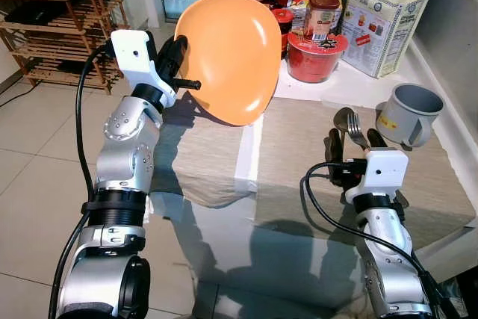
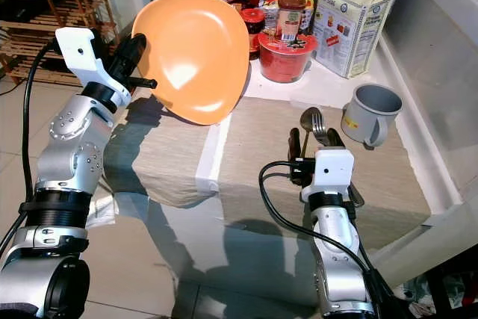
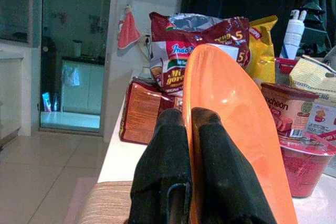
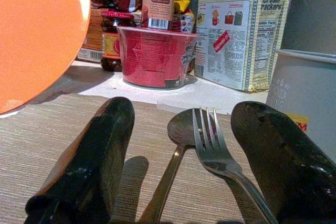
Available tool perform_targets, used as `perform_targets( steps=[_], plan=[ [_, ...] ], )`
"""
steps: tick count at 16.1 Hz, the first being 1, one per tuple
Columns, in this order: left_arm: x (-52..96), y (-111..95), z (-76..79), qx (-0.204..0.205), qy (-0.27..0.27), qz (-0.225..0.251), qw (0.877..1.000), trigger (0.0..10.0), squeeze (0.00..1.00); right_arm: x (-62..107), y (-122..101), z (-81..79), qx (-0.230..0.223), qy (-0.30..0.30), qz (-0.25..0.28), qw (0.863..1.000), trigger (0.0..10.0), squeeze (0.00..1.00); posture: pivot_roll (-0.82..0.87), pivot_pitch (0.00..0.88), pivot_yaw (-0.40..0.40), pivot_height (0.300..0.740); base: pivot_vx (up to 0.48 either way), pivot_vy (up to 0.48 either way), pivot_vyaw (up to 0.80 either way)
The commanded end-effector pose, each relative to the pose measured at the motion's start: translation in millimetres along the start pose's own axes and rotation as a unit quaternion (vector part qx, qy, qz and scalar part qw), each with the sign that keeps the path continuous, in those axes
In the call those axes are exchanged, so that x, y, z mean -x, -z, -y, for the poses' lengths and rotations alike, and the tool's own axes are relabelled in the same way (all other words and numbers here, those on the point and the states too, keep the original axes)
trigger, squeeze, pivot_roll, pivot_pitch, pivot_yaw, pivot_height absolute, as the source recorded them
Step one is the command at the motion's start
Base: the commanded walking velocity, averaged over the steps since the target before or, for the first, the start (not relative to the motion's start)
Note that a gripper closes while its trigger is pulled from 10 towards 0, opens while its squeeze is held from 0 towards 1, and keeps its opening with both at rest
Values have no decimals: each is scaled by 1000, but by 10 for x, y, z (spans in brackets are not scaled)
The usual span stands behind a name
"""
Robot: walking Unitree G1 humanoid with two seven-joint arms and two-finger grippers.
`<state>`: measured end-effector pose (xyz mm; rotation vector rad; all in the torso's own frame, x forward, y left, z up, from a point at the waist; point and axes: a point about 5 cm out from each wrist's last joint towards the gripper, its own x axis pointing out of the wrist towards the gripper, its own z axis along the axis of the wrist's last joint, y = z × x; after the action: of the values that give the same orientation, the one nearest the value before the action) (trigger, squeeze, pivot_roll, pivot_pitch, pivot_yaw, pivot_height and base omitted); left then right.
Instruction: Setting the table
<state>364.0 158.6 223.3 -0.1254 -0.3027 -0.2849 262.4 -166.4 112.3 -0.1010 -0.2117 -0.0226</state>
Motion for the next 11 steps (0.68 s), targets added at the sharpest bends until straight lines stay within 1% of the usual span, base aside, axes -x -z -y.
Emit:
perform_targets(
  steps=[1, 5, 11],
  plan=[
    [52, 168, -8, -17, 2, -47, 999, 0, 0, 57, 125, -10, -2, -5, -32, 999, 10000, 0, 17, 0, 6, 740, 0, 0, 0],
    [55, 180, 10, -6, 3, -47, 999, 0, 0, 67, 128, 18, 1, -6, -34, 999, 10000, 0, 11, 0, 1, 740, -336, 0, 0],
    [43, 171, -2, -6, 0, -46, 999, 0, 0, 81, 139, 21, 2, -7, -38, 999, 10000, 0, 10, 0, -1, 740, -382, 0, 0]
  ],
)
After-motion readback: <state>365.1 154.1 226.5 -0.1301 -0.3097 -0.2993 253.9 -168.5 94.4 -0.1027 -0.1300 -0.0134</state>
